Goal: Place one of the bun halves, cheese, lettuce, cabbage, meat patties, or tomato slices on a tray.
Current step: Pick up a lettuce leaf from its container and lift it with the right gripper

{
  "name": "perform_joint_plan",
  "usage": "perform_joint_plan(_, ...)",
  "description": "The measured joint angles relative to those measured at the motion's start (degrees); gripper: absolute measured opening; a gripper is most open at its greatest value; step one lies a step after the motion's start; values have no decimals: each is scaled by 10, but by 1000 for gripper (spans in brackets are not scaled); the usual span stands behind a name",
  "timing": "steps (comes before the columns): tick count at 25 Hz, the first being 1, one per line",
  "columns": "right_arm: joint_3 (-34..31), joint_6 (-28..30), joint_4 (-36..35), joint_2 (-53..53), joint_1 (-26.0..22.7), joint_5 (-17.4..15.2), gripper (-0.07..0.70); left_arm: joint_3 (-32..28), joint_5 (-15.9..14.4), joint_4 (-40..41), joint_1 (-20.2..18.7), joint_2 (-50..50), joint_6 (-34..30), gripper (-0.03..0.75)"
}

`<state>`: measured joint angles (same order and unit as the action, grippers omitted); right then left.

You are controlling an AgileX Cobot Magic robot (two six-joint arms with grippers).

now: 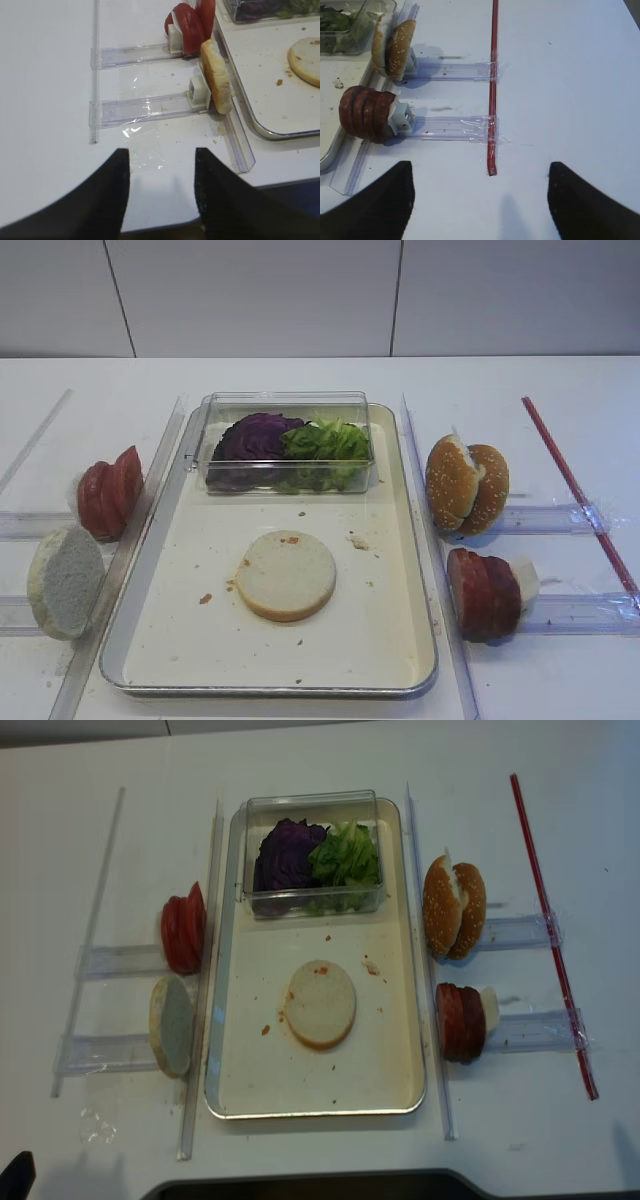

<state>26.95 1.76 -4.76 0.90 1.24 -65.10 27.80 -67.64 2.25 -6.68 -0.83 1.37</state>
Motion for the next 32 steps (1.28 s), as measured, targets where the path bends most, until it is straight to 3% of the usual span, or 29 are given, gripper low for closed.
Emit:
perform_joint_plan(14,0,-18,-33,-42,0,1,543,0,0,0,0,0,0,294)
perform_joint_plan(16,5,-18,-52,-73,0,14,531,0,0,0,0,0,0,294)
perform_joint_plan(20,31,-18,-87,-127,0,74,513,0,0,0,0,0,0,294)
perform_joint_plan(22,51,-13,-92,-159,0,81,511,0,0,0,0,0,0,294)
perform_joint_plan(28,161,0,-97,-316,0,45,507,0,0,0,0,0,0,294)
perform_joint_plan(32,286,-14,-98,-441,0,-17,507,0,0,0,0,0,0,294)
